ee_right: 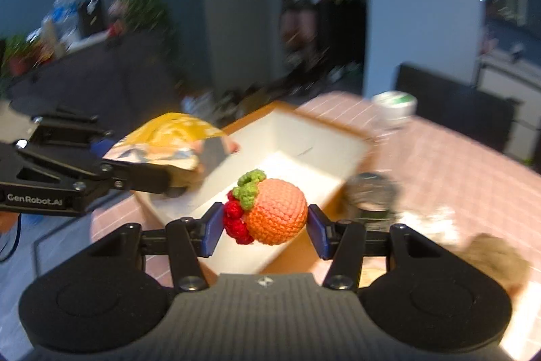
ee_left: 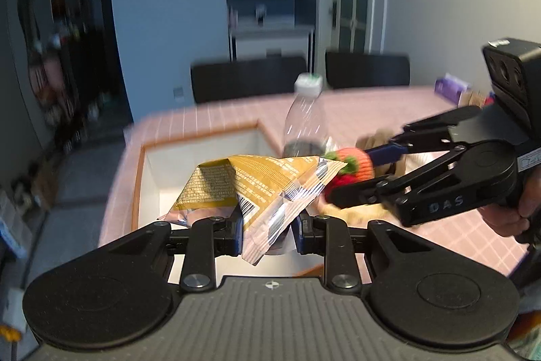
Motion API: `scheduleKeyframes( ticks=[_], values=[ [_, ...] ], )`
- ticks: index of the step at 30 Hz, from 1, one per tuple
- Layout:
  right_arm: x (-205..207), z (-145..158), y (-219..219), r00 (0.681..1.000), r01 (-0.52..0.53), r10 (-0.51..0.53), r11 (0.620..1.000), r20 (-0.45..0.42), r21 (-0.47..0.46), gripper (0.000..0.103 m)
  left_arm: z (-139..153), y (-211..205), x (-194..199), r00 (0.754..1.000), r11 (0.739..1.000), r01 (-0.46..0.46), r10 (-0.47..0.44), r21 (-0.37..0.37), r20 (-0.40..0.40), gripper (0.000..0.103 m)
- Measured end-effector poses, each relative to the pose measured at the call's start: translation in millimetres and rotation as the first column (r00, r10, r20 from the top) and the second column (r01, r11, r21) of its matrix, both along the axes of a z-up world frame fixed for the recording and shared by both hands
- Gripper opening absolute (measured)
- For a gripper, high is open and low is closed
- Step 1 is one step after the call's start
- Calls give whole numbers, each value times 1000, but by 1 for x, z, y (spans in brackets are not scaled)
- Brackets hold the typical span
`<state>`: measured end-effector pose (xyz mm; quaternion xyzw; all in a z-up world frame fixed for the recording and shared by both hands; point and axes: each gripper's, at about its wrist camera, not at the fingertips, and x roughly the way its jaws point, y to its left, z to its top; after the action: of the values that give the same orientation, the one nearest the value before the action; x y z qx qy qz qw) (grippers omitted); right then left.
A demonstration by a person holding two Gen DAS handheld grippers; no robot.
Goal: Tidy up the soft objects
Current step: 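Carry the chip bag and crocheted fruit into the orange box while both grippers open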
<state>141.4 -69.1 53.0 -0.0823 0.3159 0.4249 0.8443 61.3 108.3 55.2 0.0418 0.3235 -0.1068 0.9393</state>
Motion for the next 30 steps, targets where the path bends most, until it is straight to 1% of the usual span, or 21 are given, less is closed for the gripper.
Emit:
scheduleKeyframes(
  ticks=[2, 5, 7, 9, 12, 14, 18, 22, 26, 30],
  values=[
    [13, -7, 24, 998, -47, 45, 998, -55, -46, 53, -8, 14, 17, 996, 999, -3, -1, -34, -94, 30],
    [31, -20, 57, 987, -113, 97, 986, -126, -126, 53, -21, 34, 42, 978, 999, -22, 13, -39, -209, 30],
    [45, -31, 79, 981, -152, 126, 970, -146, -188, 53, -28, 43, 56, 962, 999, -30, 21, -29, -271, 30],
    [52, -39, 98, 978, -181, 148, 952, -146, -247, 53, -36, 53, 66, 945, 999, -37, 26, -27, -327, 30],
    [63, -52, 118, 970, -217, 167, 922, -178, -319, 53, -46, 66, 79, 915, 998, -31, 8, -50, -404, 30],
    [70, -59, 129, 963, -249, 189, 898, -194, -363, 53, -51, 64, 85, 900, 999, -16, -3, -40, -436, 31],
    [71, -73, 139, 949, -307, 235, 846, -212, -437, 53, -62, 68, 96, 871, 998, -21, -11, -59, -491, 31],
    [73, -84, 149, 939, -337, 249, 812, -239, -477, 53, -71, 74, 101, 848, 996, -41, -9, -83, -530, 31],
    [77, -95, 155, 931, -356, 255, 786, -260, -506, 53, -78, 75, 104, 831, 995, -52, -3, -84, -556, 31],
    [77, -101, 159, 926, -371, 263, 768, -272, -522, 53, -80, 74, 107, 832, 995, -59, 3, -83, -555, 31]
  ],
)
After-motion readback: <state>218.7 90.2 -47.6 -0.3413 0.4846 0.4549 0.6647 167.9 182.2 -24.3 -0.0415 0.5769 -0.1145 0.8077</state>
